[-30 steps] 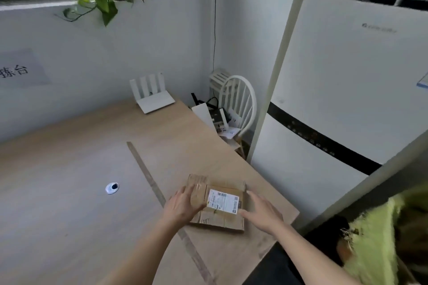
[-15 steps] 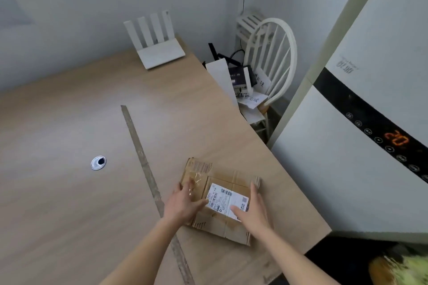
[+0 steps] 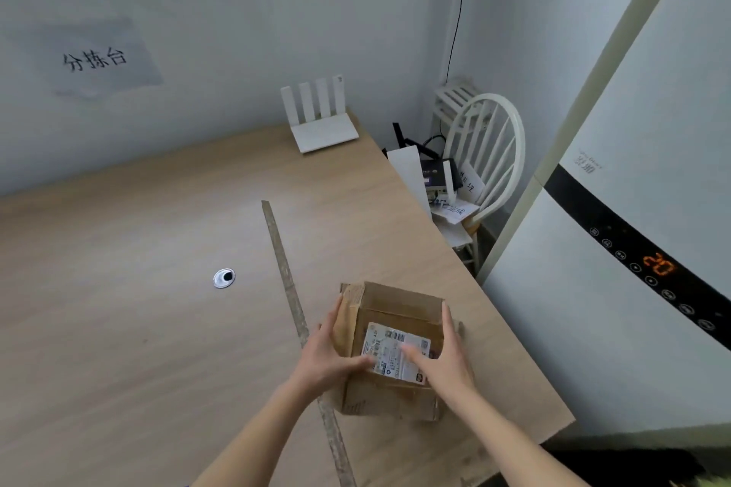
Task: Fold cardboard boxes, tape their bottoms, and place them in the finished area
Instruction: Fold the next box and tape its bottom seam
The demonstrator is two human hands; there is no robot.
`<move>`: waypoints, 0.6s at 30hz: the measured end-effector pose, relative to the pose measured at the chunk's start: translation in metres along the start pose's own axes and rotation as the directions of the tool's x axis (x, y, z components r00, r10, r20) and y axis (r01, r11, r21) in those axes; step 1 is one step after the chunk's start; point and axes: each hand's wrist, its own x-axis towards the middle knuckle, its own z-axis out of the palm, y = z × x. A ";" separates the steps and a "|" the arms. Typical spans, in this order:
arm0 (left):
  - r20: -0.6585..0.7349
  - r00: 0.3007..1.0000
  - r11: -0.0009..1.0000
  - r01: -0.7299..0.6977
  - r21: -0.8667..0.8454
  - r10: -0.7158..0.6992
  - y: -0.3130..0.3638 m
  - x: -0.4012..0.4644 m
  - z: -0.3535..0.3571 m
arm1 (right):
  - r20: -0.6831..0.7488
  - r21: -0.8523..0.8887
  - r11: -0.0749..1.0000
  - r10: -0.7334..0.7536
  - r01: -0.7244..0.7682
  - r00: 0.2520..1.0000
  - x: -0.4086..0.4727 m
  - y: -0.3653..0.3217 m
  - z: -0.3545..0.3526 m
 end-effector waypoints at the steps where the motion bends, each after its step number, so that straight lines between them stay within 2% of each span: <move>1: 0.013 0.998 0.998 -0.056 -0.022 0.056 -0.003 -0.016 -0.009 | 0.004 -0.012 1.000 -0.021 0.021 1.000 -0.008 -0.005 -0.001; 4: 0.031 0.990 0.990 -0.139 -0.009 0.139 -0.021 -0.071 -0.030 | 0.065 -0.009 0.997 -0.078 0.079 0.995 -0.038 -0.017 0.000; 8: -0.023 0.986 0.977 -0.158 0.146 0.163 -0.064 -0.138 -0.041 | 0.199 -0.104 0.977 -0.161 0.185 0.967 -0.093 -0.018 0.022; 12: -0.100 0.985 0.978 -0.119 0.169 0.137 -0.102 -0.183 -0.034 | 0.294 -0.207 0.946 -0.182 0.249 0.938 -0.138 0.004 0.054; 15: -0.093 0.987 0.981 -0.117 0.155 0.133 -0.125 -0.209 -0.031 | 0.316 -0.280 0.895 -0.257 0.348 0.913 -0.155 0.013 0.071; 18: -0.121 0.990 0.987 -0.057 0.149 0.075 -0.144 -0.231 -0.029 | 0.393 -0.373 0.839 -0.243 0.396 0.887 -0.167 0.010 0.084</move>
